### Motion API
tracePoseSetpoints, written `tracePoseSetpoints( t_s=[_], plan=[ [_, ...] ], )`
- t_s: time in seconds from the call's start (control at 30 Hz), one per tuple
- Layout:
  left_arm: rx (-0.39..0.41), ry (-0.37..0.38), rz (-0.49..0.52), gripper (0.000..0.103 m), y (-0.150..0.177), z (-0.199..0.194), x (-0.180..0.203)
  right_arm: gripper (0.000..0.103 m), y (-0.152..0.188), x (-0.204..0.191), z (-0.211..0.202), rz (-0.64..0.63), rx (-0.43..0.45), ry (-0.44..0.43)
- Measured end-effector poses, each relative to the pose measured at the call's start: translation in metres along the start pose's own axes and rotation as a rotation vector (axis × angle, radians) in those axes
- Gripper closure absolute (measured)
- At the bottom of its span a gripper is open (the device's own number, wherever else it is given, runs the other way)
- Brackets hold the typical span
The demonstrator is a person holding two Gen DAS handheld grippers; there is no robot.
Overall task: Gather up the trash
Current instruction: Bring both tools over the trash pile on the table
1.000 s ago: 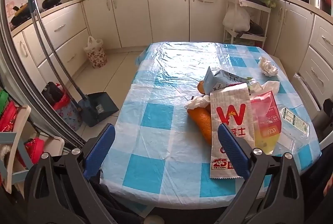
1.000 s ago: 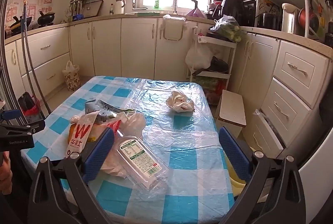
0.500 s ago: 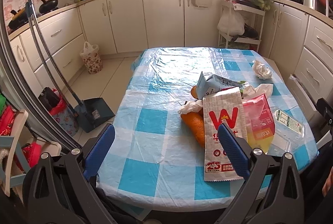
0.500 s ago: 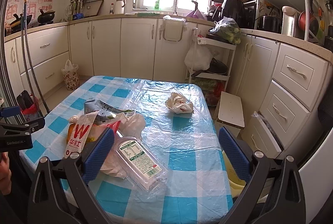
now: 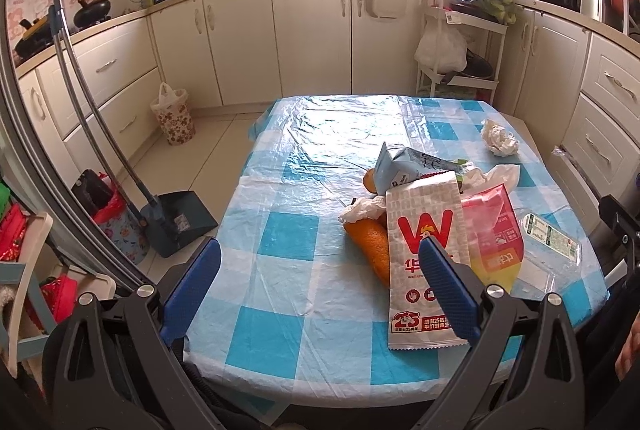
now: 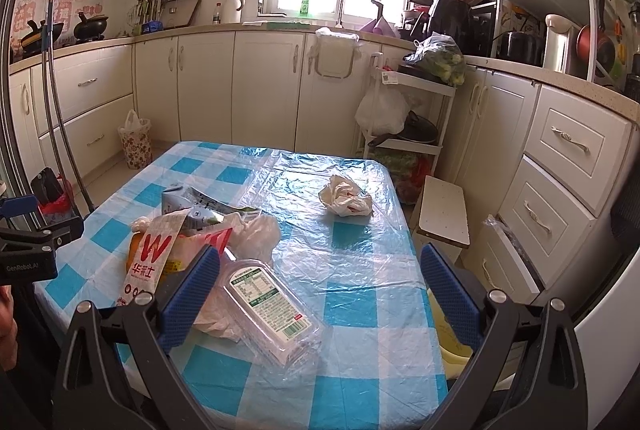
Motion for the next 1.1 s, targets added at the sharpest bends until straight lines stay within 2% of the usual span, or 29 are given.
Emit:
tracePoseSetpoints(
  t_s=[1.1],
  plan=[
    [0.021,0.03,0.059,0.007,0.0,-0.008,0.015,0.007,0.002,-0.002,0.004,-0.001,-0.01,-0.003]
  ],
)
Point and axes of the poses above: each gripper's, at about its wrist camera, not at the fingertips, and z roughly the way its jaws point, x to its right, y to its underside, the point moved 9 cm from there along z, roughly the way its jaws point, and after that the axes turned 3 degrees about -x, right-handed, at the moved point
